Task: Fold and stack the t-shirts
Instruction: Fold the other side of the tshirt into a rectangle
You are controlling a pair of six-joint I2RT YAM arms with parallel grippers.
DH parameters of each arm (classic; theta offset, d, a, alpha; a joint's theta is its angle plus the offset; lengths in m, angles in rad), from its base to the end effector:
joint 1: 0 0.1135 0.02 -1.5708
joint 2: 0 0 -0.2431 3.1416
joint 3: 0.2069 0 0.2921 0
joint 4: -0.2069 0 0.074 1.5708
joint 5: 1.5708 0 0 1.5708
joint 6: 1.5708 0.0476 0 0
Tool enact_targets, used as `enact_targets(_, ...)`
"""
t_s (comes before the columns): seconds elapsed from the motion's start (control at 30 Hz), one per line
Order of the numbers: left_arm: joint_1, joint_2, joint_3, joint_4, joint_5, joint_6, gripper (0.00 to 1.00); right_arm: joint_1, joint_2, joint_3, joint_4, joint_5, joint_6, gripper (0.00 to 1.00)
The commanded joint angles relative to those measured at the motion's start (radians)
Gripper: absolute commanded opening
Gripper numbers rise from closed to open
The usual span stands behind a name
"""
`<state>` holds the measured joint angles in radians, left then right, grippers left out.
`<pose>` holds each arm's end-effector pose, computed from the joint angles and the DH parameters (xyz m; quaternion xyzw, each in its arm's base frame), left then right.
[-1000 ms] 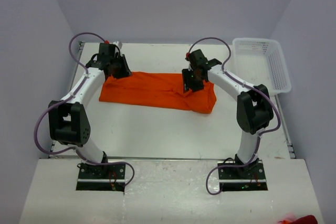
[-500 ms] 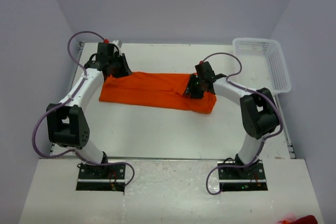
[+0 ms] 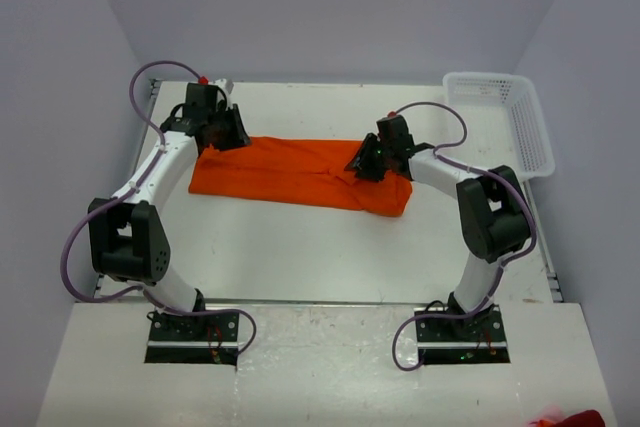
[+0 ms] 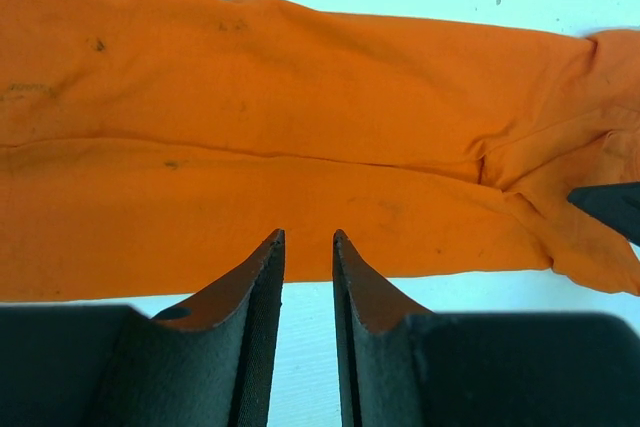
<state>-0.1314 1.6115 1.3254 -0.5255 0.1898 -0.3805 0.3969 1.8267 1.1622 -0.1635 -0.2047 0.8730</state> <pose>0.3995 -0.0619 0.2457 -0.0800 0.9218 -0.1785 0.3346 0.3884 0.1733 0.1308 0.1826 0.9095 0.2908 0.2342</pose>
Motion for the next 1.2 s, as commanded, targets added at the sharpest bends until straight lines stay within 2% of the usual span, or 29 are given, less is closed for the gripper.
enact_targets(0.0, 0.003, -0.035, 0.000, 0.004, 0.002, 0.032, 0.27, -0.007, -0.013, -0.021, 0.042, 0.008, 0.041, 0.40)
enact_targets(0.37, 0.003, -0.030, -0.022, 0.016, 0.014, 0.028, 0.27, -0.032, -0.060, -0.127, 0.065, 0.060, 0.080, 0.40)
enact_targets(0.7, 0.003, -0.025, -0.032, 0.016, 0.016, 0.032, 0.27, -0.038, 0.023, -0.082, 0.090, 0.004, 0.067, 0.37)
enact_targets(0.87, 0.004, -0.021, -0.031, 0.018, 0.011, 0.034, 0.27, -0.038, 0.055, -0.038, 0.093, -0.021, 0.060, 0.27)
enact_targets(0.9, 0.003, -0.019, -0.029, 0.018, 0.013, 0.035, 0.27, -0.038, 0.059, -0.026, 0.094, -0.027, 0.054, 0.21)
enact_targets(0.97, 0.003, -0.015, -0.032, 0.019, 0.013, 0.035, 0.27, -0.038, 0.077, -0.001, 0.087, -0.041, 0.041, 0.13)
enact_targets(1.0, 0.003, -0.015, -0.034, 0.019, 0.014, 0.035, 0.27, -0.038, 0.082, 0.016, 0.081, -0.041, 0.029, 0.03)
enact_targets(1.03, 0.004, -0.010, -0.032, 0.018, 0.016, 0.035, 0.27, -0.038, 0.083, 0.025, 0.085, -0.042, 0.023, 0.00)
enact_targets(1.17, 0.003, -0.009, -0.040, 0.022, 0.011, 0.038, 0.27, -0.038, 0.098, 0.073, 0.075, -0.059, -0.014, 0.00)
